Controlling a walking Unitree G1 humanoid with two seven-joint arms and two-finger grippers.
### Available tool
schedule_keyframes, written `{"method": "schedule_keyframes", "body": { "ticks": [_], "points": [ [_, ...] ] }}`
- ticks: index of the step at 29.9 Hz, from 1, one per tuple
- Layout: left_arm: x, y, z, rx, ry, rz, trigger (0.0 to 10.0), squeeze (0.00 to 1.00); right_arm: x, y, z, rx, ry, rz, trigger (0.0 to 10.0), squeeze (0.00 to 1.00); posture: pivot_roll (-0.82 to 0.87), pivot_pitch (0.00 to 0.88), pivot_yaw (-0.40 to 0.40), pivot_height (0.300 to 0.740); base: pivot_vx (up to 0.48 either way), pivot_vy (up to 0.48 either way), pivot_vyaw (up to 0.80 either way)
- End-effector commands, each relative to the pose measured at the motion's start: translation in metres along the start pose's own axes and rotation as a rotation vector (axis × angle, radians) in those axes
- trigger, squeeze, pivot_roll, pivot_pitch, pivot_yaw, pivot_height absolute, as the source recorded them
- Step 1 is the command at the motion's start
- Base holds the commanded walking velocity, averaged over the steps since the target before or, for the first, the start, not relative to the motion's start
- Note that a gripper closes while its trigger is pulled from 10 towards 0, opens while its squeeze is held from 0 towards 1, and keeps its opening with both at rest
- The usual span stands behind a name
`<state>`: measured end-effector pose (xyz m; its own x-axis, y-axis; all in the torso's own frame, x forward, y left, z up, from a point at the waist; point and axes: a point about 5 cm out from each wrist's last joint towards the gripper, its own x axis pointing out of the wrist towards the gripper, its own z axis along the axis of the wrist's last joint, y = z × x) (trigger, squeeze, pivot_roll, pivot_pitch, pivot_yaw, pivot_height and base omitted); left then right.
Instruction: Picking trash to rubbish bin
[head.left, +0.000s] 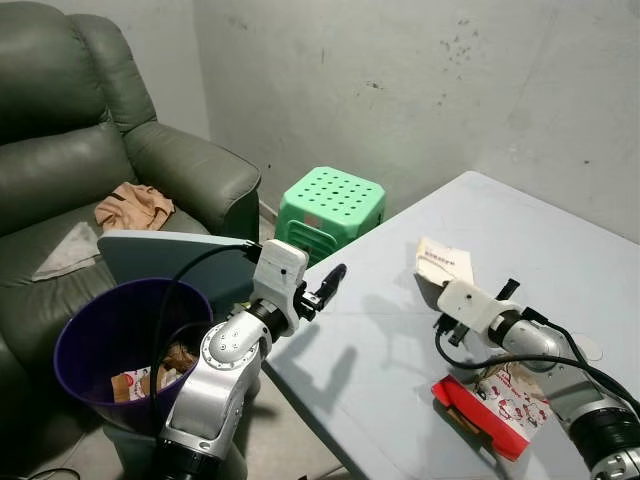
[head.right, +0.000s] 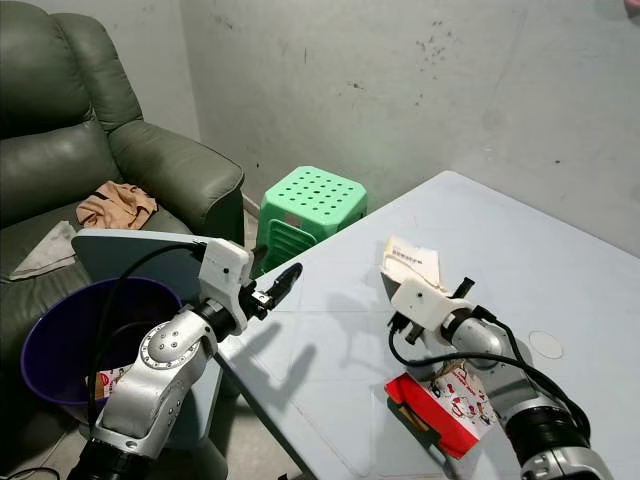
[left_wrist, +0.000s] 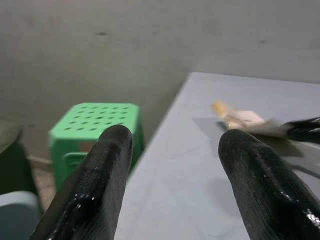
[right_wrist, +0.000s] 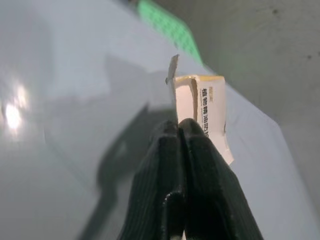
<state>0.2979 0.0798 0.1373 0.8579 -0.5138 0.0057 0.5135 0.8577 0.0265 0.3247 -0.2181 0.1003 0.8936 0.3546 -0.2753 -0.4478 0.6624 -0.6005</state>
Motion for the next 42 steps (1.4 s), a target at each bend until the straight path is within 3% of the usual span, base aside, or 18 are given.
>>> {"method": "schedule_keyframes", "body": {
  "ticks": [1, 2, 4, 7, 11, 19, 28, 42],
  "points": [
    [0.003, 0.006, 0.005, 0.019, -0.014, 0.040, 10.0, 0.00, -0.001, -0.005, 0.006, 0.145, -0.052, -0.010, 10.0, 0.00, 0.07, 0.000, -0.079, 0.740, 0.000, 0.000, 0.00],
    [0.004, 0.008, 0.006, 0.020, -0.016, 0.050, 10.0, 0.00, -0.001, -0.005, 0.009, 0.186, -0.080, -0.017, 10.0, 0.00, 0.07, 0.000, -0.078, 0.740, 0.000, 0.000, 0.00],
    [0.004, 0.020, 0.011, 0.020, -0.038, 0.106, 10.0, 0.00, -0.004, -0.005, 0.027, 0.385, -0.248, -0.044, 10.0, 0.00, 0.07, 0.000, -0.075, 0.740, 0.000, 0.000, 0.00],
    [0.003, 0.028, 0.015, 0.068, -0.066, 0.145, 10.0, 0.00, -0.007, -0.008, 0.040, 0.505, -0.359, -0.119, 10.0, 0.00, 0.07, 0.000, -0.072, 0.740, 0.000, 0.000, 0.00],
    [0.000, 0.041, 0.023, 0.064, -0.104, 0.205, 10.0, 0.00, -0.014, -0.012, 0.051, 0.649, -0.464, -0.258, 10.0, 0.00, 0.06, 0.000, -0.068, 0.740, 0.000, 0.000, 0.00],
    [-0.014, 0.065, 0.023, -0.091, -0.163, 0.294, 10.0, 0.00, -0.030, -0.012, 0.047, 0.710, -0.496, -0.504, 10.0, 0.00, 0.06, 0.000, -0.066, 0.740, 0.000, 0.000, 0.00],
    [-0.031, 0.078, 0.008, -0.098, -0.185, 0.385, 10.0, 0.00, -0.044, 0.010, 0.043, 0.767, -0.513, -0.511, 10.0, 0.00, 0.06, 0.000, -0.058, 0.740, 0.000, 0.000, 0.00],
    [-0.026, 0.088, 0.020, -0.109, -0.231, 0.396, 10.0, 0.00, -0.040, 0.008, 0.049, 0.734, -0.497, -0.524, 10.0, 0.00, 0.05, 0.000, -0.053, 0.740, 0.000, 0.000, 0.00]
  ]
}}
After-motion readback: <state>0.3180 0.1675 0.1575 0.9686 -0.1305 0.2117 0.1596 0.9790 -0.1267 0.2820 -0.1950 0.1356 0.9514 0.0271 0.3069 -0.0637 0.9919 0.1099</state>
